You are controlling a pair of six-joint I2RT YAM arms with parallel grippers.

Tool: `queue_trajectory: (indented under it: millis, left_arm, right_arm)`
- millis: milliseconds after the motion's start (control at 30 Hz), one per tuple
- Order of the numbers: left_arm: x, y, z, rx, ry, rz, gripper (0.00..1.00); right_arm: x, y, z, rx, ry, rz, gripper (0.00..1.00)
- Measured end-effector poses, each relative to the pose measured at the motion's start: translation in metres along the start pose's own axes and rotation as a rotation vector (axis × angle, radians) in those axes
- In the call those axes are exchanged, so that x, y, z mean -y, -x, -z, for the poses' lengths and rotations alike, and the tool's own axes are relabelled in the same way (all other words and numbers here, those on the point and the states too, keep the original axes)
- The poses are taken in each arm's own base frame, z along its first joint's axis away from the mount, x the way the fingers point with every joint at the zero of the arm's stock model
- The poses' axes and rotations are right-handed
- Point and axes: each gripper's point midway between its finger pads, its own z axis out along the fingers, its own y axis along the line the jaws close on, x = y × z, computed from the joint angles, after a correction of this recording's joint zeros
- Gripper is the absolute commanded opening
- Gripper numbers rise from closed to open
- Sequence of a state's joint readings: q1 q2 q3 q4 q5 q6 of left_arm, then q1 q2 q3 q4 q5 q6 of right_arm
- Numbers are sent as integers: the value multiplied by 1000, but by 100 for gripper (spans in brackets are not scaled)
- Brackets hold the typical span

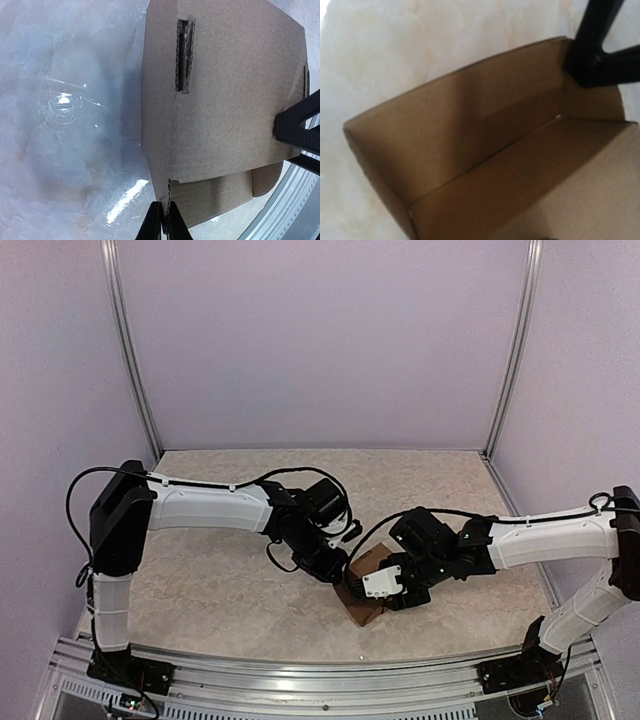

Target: Fold the paper box

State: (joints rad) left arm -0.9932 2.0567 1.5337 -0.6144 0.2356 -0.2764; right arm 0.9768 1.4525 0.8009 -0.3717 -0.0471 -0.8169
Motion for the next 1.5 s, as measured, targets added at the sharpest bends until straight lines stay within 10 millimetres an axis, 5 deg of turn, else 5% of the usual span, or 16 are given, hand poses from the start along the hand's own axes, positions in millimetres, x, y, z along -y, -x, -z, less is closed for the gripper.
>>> queue_trajectory:
  millis: [433,567,867,1033,1333,1500]
  left_arm:
    - [-8,-7,-15,12,-2,14,14]
    - [-8,-4,-17,42,-8,4,24]
    - [9,15,24,237,61,-46,40]
    - [15,-20,43,306,94,-11,40]
    - [2,-91,7,294,89,260,40]
    - [-1,-99,9,449,1,463,48]
  right_arm:
    - [1,-1,0,-5,-6,-7,53]
    - [1,-1,-1,-4,-7,-8,53]
    - [2,0,-1,-3,-8,-11,53]
    - [3,1,-2,0,-11,-14,54]
    - [3,1,-2,1,-12,-19,54]
    - [3,1,-2,2,-13,-23,54]
